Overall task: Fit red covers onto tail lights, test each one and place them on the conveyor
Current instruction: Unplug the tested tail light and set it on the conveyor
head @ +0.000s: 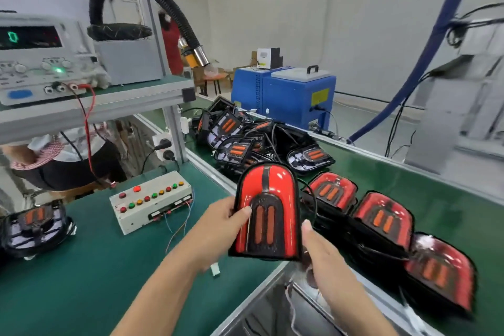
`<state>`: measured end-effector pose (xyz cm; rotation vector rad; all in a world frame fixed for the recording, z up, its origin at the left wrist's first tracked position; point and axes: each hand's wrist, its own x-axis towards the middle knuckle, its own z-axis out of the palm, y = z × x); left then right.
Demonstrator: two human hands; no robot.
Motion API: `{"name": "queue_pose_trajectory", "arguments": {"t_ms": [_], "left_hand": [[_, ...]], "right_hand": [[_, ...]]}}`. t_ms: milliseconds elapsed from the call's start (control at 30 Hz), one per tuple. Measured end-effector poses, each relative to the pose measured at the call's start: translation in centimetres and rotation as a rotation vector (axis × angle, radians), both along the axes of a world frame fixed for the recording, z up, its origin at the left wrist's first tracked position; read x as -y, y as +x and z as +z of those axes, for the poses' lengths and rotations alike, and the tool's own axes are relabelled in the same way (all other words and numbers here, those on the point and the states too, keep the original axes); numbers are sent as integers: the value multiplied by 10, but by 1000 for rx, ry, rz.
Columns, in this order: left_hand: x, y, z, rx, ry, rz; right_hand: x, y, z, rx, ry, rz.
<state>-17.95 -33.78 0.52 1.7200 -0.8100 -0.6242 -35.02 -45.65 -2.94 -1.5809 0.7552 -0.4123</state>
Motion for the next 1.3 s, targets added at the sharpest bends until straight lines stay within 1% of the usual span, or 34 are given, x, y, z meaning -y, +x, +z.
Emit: {"name": "queue_pose_trajectory", "arguments": {"t_ms": [67, 133, 200, 267, 333, 467, 533, 667, 833, 933, 1067, 1200, 1300], "left_hand": [[34, -5, 8, 102, 22, -32], [68, -16, 14, 158, 31, -82], [101, -30, 18, 214, 34, -128], [130, -48, 23, 257, 36, -178], [155, -67, 27, 277, 31, -230], [190, -108, 31, 331, 50, -254], [203, -129, 30, 312, 75, -278], [223, -169, 18, 209, 141, -419], [223, -201, -4, 193, 252, -555], [222, -203, -11, 309, 277, -552], [219, -203, -14, 395, 258, -497], [218, -202, -24, 614, 262, -458], [219, -200, -34, 849, 315, -437]], "right_hand": [[12, -14, 3, 59, 39, -66], [24, -27, 5, 120, 87, -187], [38, -42, 8, 161, 88, -322], [54, -59, 9, 139, 18, -451], [71, -78, 10, 123, -36, -537], [100, -110, 11, 151, -2, -660], [108, -125, 11, 170, 34, -707], [114, -161, 3, 244, 165, -783], [121, -194, -13, 251, 307, -837], [127, -198, -27, 205, 326, -846], [135, -193, -42, 121, 315, -832], [141, -186, -49, 18, 215, -895], [143, -181, -52, -100, 87, -937]]}}
